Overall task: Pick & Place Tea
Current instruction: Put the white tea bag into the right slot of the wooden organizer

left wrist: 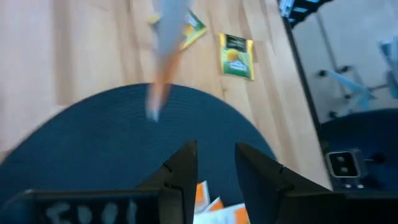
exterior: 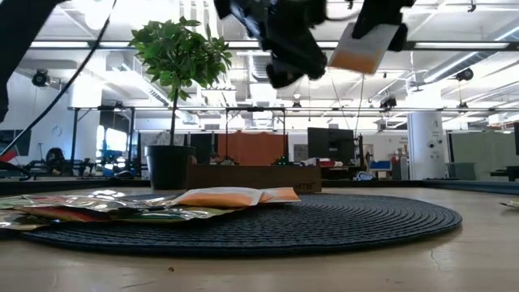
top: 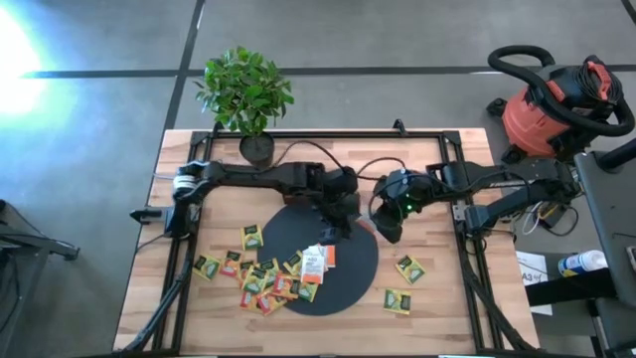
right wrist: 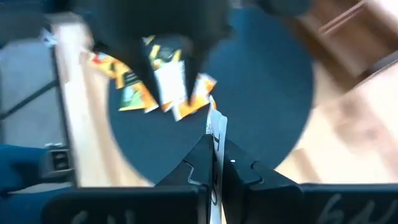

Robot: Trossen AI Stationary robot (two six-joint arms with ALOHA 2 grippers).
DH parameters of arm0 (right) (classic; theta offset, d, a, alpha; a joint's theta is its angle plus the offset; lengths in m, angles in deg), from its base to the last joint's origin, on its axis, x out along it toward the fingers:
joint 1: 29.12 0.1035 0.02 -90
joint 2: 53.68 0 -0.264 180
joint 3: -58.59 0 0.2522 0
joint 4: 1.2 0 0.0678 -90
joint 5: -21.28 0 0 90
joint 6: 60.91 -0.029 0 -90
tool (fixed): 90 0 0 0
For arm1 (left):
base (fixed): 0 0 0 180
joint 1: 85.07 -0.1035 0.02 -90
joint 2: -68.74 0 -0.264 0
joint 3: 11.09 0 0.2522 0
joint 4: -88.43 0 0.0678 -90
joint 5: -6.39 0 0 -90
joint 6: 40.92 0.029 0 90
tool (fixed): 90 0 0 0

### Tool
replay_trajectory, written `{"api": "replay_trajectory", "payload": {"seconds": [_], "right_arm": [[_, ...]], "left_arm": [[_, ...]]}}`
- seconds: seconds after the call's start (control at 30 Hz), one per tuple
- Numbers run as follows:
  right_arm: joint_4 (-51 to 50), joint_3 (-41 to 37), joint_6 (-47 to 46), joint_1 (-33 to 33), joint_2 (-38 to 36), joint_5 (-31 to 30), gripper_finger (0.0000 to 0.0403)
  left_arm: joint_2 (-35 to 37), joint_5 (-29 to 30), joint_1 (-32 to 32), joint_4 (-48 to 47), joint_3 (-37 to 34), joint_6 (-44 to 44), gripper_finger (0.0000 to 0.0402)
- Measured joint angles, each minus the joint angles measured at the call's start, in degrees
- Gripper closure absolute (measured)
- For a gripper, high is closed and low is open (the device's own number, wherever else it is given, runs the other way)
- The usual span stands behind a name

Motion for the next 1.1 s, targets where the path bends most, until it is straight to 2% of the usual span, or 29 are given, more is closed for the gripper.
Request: {"api": "replay_trajectory", "payload": {"seconds": [0.17, 0.33, 0.53, 0.7, 0.77, 0.93, 1.1], "right_arm": [[1.46, -0.21, 10.97, -6.1, 0.02, -1.08, 0.0394], [7.12, -0.28, 19.15, -13.87, 0.86, -0.59, 0.0394], [12.09, 1.06, 26.9, -20.87, 8.2, 6.73, 0.0394], [10.18, 7.89, 36.97, -23.38, 18.1, 6.86, 0.0394], [6.49, 12.11, 41.4, -24.38, 22.23, 7.31, 0.0394], [-5.44, 23.28, 49.76, -26.69, 32.37, 7.88, 0.0394], [-11.69, 31.83, 55.14, -27.34, 39.9, 8.41, 0.0394]], "left_arm": [[10.54, 7.35, -0.02, 2.77, -9.01, -2.38, 0.0319], [22.48, 17.01, -0.02, 8.51, -22.2, -10.77, 0.0319], [34.31, 24.74, -0.07, 16.98, -38.57, -23.75, 0.0319], [41.07, 28.04, -0.07, 19.32, -48.73, -33.37, 0.0319], [43.03, 28.71, -0.07, 19.35, -51.45, -36.26, 0.0319], [47.33, 29.69, 0.14, 19.75, -56.4, -41.85, 0.0319], [50.11, 32.46, 0.68, 20.21, -59.85, -45.99, 0.0319]]}}
